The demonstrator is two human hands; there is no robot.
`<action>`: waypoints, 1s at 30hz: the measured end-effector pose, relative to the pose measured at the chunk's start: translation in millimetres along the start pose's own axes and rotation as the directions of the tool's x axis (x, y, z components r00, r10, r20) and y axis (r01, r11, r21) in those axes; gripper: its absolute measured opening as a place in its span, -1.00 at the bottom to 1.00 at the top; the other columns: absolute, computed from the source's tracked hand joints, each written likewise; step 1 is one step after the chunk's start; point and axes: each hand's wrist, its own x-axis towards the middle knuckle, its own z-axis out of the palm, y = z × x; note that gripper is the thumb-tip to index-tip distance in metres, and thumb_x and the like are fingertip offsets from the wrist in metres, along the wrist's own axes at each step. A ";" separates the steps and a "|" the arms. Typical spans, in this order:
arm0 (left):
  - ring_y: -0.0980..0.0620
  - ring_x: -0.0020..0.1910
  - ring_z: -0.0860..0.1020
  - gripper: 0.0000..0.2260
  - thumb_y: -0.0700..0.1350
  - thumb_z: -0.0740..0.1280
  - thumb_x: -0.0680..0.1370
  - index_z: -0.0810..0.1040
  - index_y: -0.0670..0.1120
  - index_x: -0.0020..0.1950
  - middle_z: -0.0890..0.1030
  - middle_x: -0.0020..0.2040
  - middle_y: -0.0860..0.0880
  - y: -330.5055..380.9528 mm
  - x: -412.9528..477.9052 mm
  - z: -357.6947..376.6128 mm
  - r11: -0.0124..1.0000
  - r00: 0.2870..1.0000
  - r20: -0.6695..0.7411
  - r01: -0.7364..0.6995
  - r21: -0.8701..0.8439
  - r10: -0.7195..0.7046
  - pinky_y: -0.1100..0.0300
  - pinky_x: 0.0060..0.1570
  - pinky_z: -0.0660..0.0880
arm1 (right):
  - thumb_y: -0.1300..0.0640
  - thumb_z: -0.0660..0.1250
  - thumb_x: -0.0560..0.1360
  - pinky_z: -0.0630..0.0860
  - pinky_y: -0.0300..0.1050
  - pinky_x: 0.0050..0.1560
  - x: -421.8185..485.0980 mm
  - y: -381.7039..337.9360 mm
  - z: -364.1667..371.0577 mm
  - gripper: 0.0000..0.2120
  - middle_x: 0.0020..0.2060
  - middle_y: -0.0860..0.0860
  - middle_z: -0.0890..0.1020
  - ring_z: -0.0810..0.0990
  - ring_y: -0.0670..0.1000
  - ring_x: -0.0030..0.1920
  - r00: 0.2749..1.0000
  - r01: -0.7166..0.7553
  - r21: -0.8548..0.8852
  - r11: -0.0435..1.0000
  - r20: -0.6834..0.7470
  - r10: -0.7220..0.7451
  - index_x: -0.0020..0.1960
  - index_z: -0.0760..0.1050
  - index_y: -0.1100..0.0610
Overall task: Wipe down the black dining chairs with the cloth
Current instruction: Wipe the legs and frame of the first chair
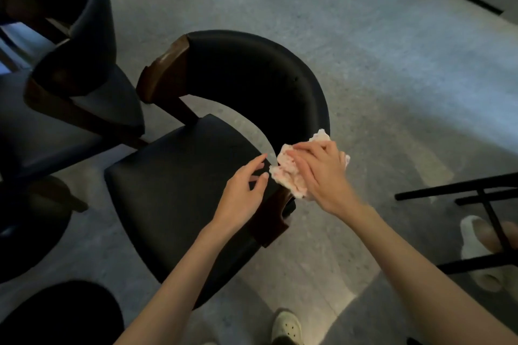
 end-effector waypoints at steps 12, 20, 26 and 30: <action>0.20 0.13 0.52 -0.82 -0.21 0.28 0.59 0.55 -0.13 0.18 0.57 0.09 0.03 -32.4 60.0 32.9 0.843 0.847 0.079 -0.531 0.080 0.526 0.42 0.12 0.43 | -0.04 0.16 0.53 0.01 -0.40 0.31 -8.0 12.9 77.6 -0.64 0.39 0.19 0.22 0.17 -0.07 0.27 0.786 -0.036 0.255 0.966 -0.590 0.185 0.17 0.37 0.22; 0.17 0.05 0.54 -0.83 -0.20 0.20 0.63 0.50 -0.09 0.19 0.57 0.07 0.01 -74.6 43.5 19.6 0.753 0.755 0.175 -0.652 0.091 0.632 0.34 0.04 0.49 | 0.10 0.31 0.57 0.28 -0.48 0.18 -33.3 -0.9 108.3 -0.88 0.11 -0.08 0.21 0.31 -0.36 0.12 0.725 0.200 0.308 0.930 -0.685 0.072 0.01 0.44 0.15; 0.16 0.05 0.54 -0.84 -0.01 0.23 0.60 0.52 0.06 0.14 0.58 0.05 0.11 -109.3 25.8 1.4 0.706 0.707 0.210 -0.702 0.093 0.675 0.35 0.02 0.48 | 0.06 0.40 0.51 0.35 -0.48 -0.05 -54.1 -5.9 98.6 -0.92 -0.09 -0.13 0.32 0.38 -0.33 -0.07 0.825 0.259 0.170 0.951 -0.551 -0.126 -0.06 0.59 0.06; 0.23 -0.06 0.54 -0.89 -0.13 0.28 0.60 0.55 0.01 0.09 0.57 -0.05 0.16 -97.6 54.5 19.8 0.617 0.634 0.036 -0.762 0.198 0.772 0.41 -0.09 0.44 | 0.08 0.39 0.52 0.35 -0.48 -0.03 -34.6 3.3 88.5 -0.87 -0.08 -0.10 0.33 0.38 -0.35 -0.07 0.738 0.217 0.087 0.972 -0.667 -0.104 -0.01 0.58 0.14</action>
